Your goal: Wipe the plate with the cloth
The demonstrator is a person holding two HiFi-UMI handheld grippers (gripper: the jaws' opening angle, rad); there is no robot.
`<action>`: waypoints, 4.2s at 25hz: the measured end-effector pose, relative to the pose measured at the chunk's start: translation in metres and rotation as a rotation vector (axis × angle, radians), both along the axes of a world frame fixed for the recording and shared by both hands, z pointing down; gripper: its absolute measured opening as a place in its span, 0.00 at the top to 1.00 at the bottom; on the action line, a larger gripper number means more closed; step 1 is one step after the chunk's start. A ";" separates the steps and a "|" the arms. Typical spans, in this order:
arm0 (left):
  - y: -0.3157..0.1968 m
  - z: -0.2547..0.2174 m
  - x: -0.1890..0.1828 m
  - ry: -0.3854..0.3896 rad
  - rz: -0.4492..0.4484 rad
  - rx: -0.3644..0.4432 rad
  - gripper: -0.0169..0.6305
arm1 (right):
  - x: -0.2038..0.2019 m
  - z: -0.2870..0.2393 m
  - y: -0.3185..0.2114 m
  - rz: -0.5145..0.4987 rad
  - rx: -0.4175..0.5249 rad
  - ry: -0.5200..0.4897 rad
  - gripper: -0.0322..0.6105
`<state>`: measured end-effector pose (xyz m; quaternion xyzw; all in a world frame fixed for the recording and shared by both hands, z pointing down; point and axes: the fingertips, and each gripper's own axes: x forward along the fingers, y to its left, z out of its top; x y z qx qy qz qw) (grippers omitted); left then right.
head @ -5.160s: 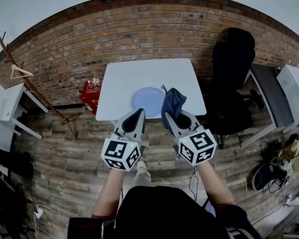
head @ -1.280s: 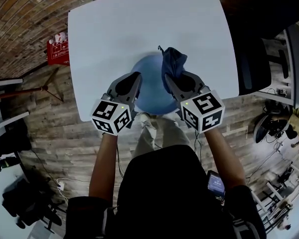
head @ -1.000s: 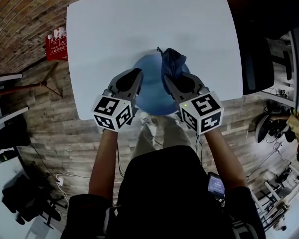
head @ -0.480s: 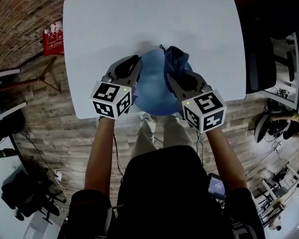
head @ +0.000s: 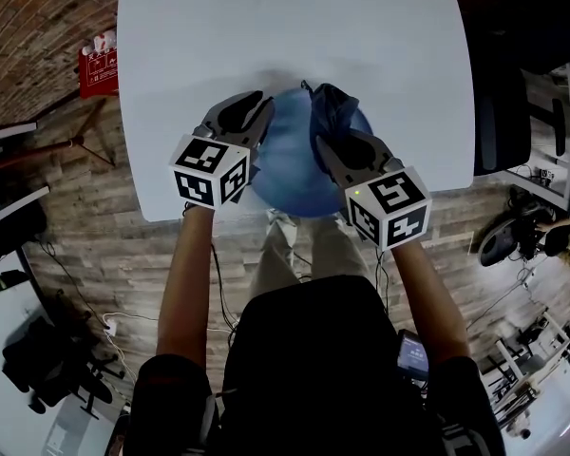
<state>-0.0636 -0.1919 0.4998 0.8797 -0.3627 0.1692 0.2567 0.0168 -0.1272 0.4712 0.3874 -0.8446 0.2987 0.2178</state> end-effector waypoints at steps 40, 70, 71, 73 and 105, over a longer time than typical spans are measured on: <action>-0.001 0.040 0.007 -0.190 0.149 -0.020 0.90 | -0.002 0.024 0.006 -0.019 -0.062 -0.001 0.86; 0.004 0.040 0.006 -0.190 0.196 -0.013 0.93 | -0.016 0.031 0.005 -0.138 -0.042 0.122 0.86; 0.004 0.040 0.006 -0.192 0.198 -0.014 0.93 | -0.018 0.032 0.005 -0.155 -0.037 0.141 0.86; 0.004 0.039 0.006 -0.192 0.203 -0.014 0.93 | -0.023 0.032 0.003 -0.183 -0.028 0.169 0.86; 0.007 0.038 0.009 -0.202 0.214 -0.007 0.93 | -0.024 0.063 -0.010 -0.254 -0.069 0.338 0.86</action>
